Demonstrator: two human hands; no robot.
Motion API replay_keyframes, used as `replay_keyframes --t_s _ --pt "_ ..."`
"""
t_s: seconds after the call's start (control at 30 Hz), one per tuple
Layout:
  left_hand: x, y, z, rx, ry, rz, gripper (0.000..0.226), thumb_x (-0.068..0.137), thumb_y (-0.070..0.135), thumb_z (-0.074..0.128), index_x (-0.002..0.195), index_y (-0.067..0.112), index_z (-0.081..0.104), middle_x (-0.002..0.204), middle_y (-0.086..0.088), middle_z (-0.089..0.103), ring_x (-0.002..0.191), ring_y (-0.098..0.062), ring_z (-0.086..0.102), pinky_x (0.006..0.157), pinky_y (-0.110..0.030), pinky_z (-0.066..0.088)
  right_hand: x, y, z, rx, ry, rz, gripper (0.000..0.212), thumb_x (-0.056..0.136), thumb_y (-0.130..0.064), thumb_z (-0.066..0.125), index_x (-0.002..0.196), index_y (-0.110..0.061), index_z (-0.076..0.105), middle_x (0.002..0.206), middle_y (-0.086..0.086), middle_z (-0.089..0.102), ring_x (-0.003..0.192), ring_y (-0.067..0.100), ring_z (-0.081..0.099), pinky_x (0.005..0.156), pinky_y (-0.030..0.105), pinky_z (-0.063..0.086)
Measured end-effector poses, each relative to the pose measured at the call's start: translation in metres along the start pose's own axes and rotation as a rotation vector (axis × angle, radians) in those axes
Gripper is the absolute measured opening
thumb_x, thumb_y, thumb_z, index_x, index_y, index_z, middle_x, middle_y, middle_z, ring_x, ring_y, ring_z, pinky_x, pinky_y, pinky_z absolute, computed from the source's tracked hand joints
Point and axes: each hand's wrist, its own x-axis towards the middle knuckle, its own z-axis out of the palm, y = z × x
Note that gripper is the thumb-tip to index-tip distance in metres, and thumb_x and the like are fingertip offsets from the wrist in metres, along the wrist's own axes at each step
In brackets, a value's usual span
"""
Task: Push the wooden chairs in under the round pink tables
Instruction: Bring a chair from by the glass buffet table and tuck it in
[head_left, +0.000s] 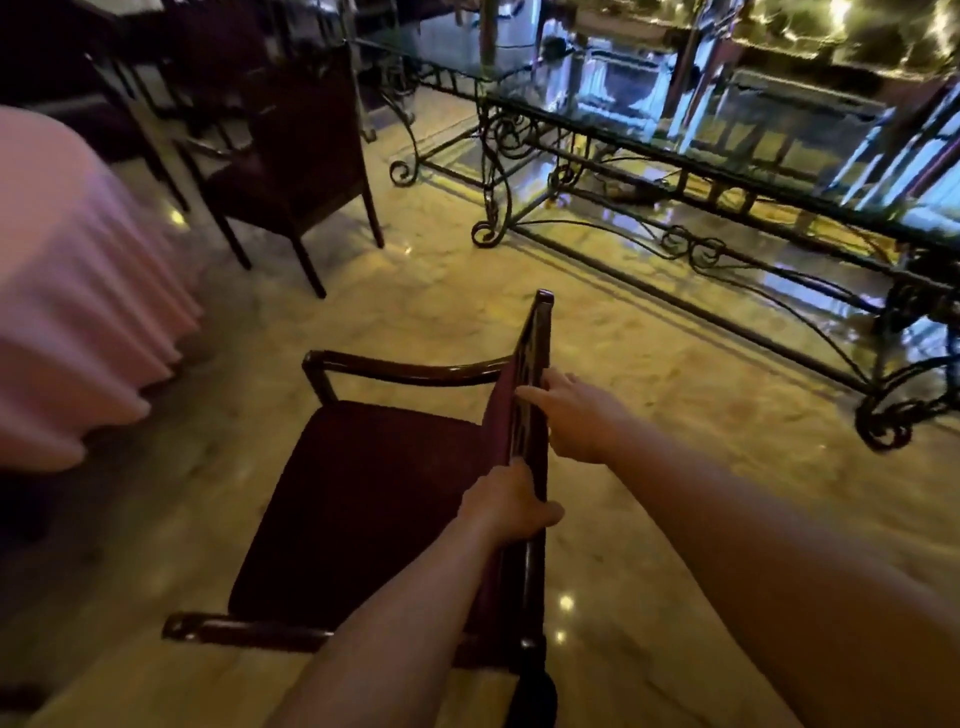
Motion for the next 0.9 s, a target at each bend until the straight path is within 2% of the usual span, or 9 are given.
replay_keyframes --t_s 0.07,0.13,0.27,0.33,0.47,0.63,0.73,0.8,0.9 --pt "-0.005 -0.003 -0.001 -0.035 0.000 0.000 0.063 0.081 0.047 0.072 0.133 0.016 0.054 0.122 -0.006 0.066 0.108 -0.029 0.067 0.085 -0.039 0.056 0.004 -0.002 -0.005 -0.116 0.006 -0.044 0.054 0.096 -0.030 0.064 0.147 -0.032 0.047 0.145 0.009 0.039 0.129 0.028 0.044 0.093 0.043 0.054" --pt "-0.011 -0.009 -0.004 -0.045 -0.009 0.010 0.061 0.079 0.044 0.075 0.130 0.017 0.056 0.121 -0.005 0.067 0.106 -0.028 0.067 0.085 -0.040 0.057 0.002 -0.004 -0.008 -0.140 0.004 -0.050 0.052 0.092 -0.040 0.069 0.142 -0.036 0.054 0.140 0.007 0.041 0.129 0.028 0.041 0.094 0.043 0.051" --pt "-0.028 -0.035 -0.010 -0.072 -0.031 -0.005 0.053 0.069 0.041 0.076 0.118 0.027 0.061 0.110 0.002 0.070 0.098 -0.022 0.068 0.087 -0.045 0.059 -0.003 -0.023 -0.007 -0.151 0.005 -0.115 0.060 0.086 -0.051 0.074 0.141 -0.038 0.056 0.145 0.006 0.040 0.134 0.029 0.035 0.099 0.045 0.046" --pt "-0.038 -0.050 -0.015 -0.070 -0.051 -0.021 0.056 0.065 0.042 0.076 0.118 0.033 0.061 0.108 0.005 0.070 0.098 -0.020 0.068 0.089 -0.046 0.058 -0.006 -0.036 -0.005 -0.152 0.008 -0.140 0.061 0.085 -0.055 0.072 0.141 -0.037 0.056 0.147 0.006 0.040 0.136 0.029 0.035 0.100 0.046 0.045" --pt "-0.069 -0.085 -0.032 -0.090 -0.078 -0.091 0.047 0.076 0.031 0.078 0.119 0.032 0.061 0.113 0.003 0.067 0.101 -0.019 0.067 0.094 -0.043 0.057 -0.003 -0.069 0.001 -0.161 0.022 -0.209 0.058 0.086 -0.053 0.071 0.139 -0.034 0.056 0.146 0.005 0.044 0.137 0.028 0.037 0.102 0.046 0.046" --pt "-0.106 -0.130 -0.050 -0.029 -0.049 -0.128 0.068 0.090 0.036 0.073 0.151 0.031 0.043 0.145 0.002 0.054 0.128 -0.023 0.056 0.103 -0.037 0.046 0.013 -0.106 0.004 -0.213 0.012 -0.320 0.052 0.087 -0.059 0.067 0.131 -0.033 0.060 0.130 0.001 0.056 0.126 0.025 0.039 0.096 0.041 0.047" --pt "-0.125 -0.156 -0.058 -0.001 -0.013 -0.176 0.067 0.092 0.044 0.070 0.152 0.030 0.043 0.149 0.003 0.051 0.132 -0.021 0.052 0.105 -0.037 0.043 0.026 -0.122 0.002 -0.234 -0.043 -0.394 0.065 0.083 -0.071 0.061 0.134 -0.031 0.059 0.131 0.000 0.056 0.128 0.025 0.037 0.102 0.042 0.040" --pt "-0.134 -0.172 -0.062 0.023 0.018 -0.230 0.069 0.090 0.050 0.069 0.151 0.028 0.046 0.146 0.004 0.054 0.128 -0.018 0.055 0.105 -0.038 0.046 0.036 -0.133 0.000 -0.246 -0.098 -0.444 0.071 0.083 -0.076 0.056 0.137 -0.030 0.058 0.135 0.000 0.055 0.131 0.026 0.037 0.109 0.044 0.036" --pt "-0.143 -0.193 -0.068 0.050 0.063 -0.318 0.070 0.086 0.057 0.068 0.147 0.026 0.053 0.138 0.005 0.059 0.121 -0.017 0.059 0.102 -0.038 0.048 0.054 -0.142 -0.003 -0.267 -0.143 -0.503 0.061 0.088 -0.068 0.057 0.135 -0.029 0.057 0.135 0.000 0.057 0.131 0.025 0.044 0.109 0.044 0.039"
